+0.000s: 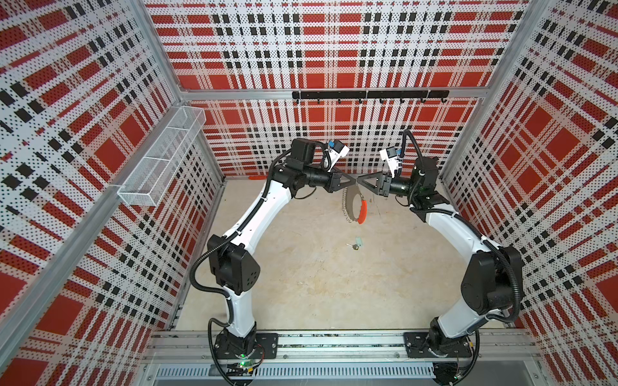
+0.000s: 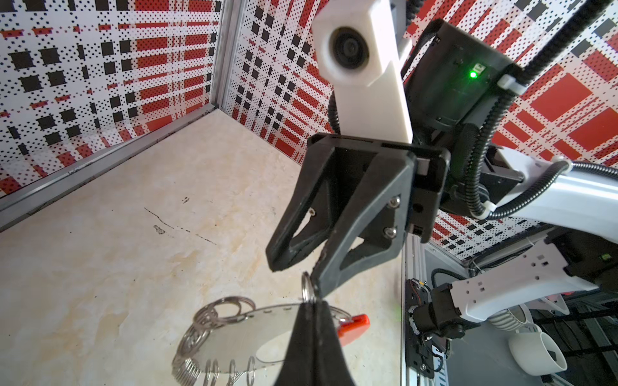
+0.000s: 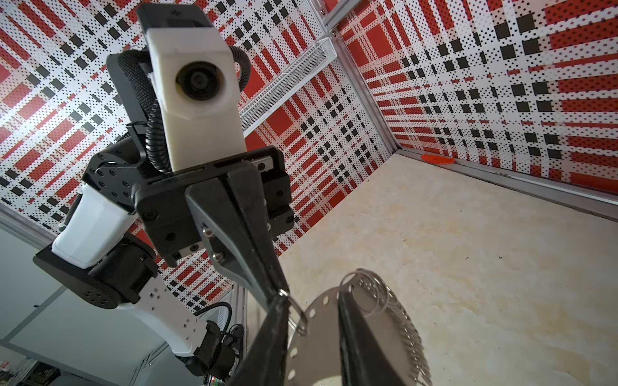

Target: Put the keys on the keyring

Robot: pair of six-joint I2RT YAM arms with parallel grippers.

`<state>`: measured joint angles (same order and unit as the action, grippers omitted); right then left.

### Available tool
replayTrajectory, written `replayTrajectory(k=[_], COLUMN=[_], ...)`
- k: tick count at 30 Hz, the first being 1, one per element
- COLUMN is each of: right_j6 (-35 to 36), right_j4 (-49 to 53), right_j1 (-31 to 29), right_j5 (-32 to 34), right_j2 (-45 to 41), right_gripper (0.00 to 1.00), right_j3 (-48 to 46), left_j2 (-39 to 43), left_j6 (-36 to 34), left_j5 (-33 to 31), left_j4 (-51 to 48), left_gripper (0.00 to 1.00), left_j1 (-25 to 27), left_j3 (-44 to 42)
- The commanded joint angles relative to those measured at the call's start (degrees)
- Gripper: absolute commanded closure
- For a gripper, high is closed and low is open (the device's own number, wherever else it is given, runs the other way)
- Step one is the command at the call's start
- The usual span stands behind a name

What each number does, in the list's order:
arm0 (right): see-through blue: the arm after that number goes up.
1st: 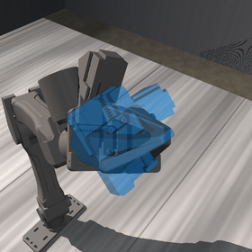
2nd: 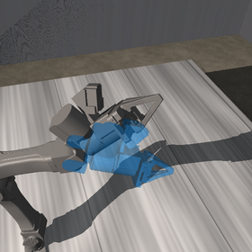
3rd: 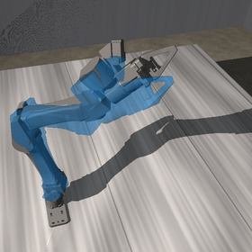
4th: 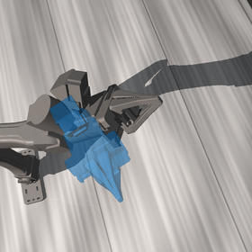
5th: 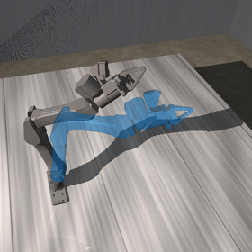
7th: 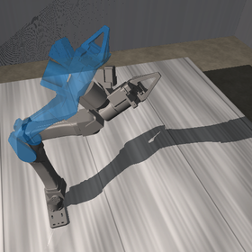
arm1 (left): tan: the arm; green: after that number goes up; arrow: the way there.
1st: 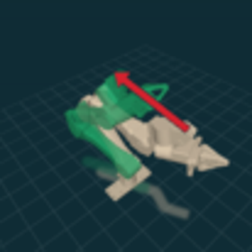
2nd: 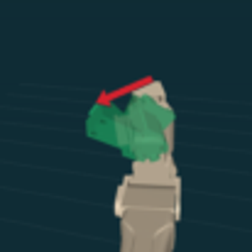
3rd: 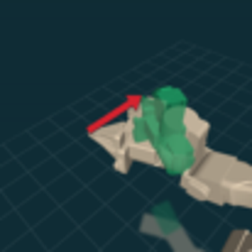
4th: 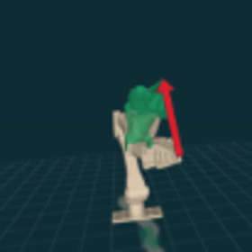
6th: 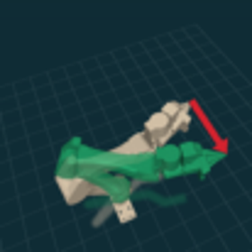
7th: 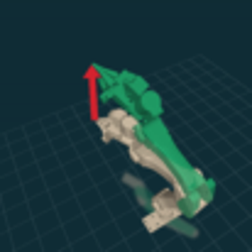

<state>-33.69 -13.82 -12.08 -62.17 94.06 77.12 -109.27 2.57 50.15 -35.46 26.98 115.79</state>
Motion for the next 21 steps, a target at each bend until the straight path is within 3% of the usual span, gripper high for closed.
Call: replayTrajectory(k=[1,8,17,21], right_j6=[0.9,0.5,-0.2,-7.4], right_j4=[-1.0,-1.6,-2.4,-11.0], right_j1=[-1.0,-1.5,-1.6,-2.1], right_j5=[-0.7,-0.5,0.6,3.6], right_j2=[0.3,0.7,0.1,-1.0], right_gripper=[0.71,0.72,0.88,0.99], right_j3=[-0.9,-0.5,-1.0,-4.2], left_j2=[-0.1,-0.1,-0.2,-0.4], left_j6=[-0.6,-0.6,-0.6,0.4], left_j5=[2.0,2.0,1.8,-0.3], left_j4=[1.2,1.1,0.8,1.4], left_gripper=[1.0,1.0,1.0,1.0], left_j1=[0.3,0.5,0.5,0.4], left_j3=[2.5,2.8,3.0,3.7])
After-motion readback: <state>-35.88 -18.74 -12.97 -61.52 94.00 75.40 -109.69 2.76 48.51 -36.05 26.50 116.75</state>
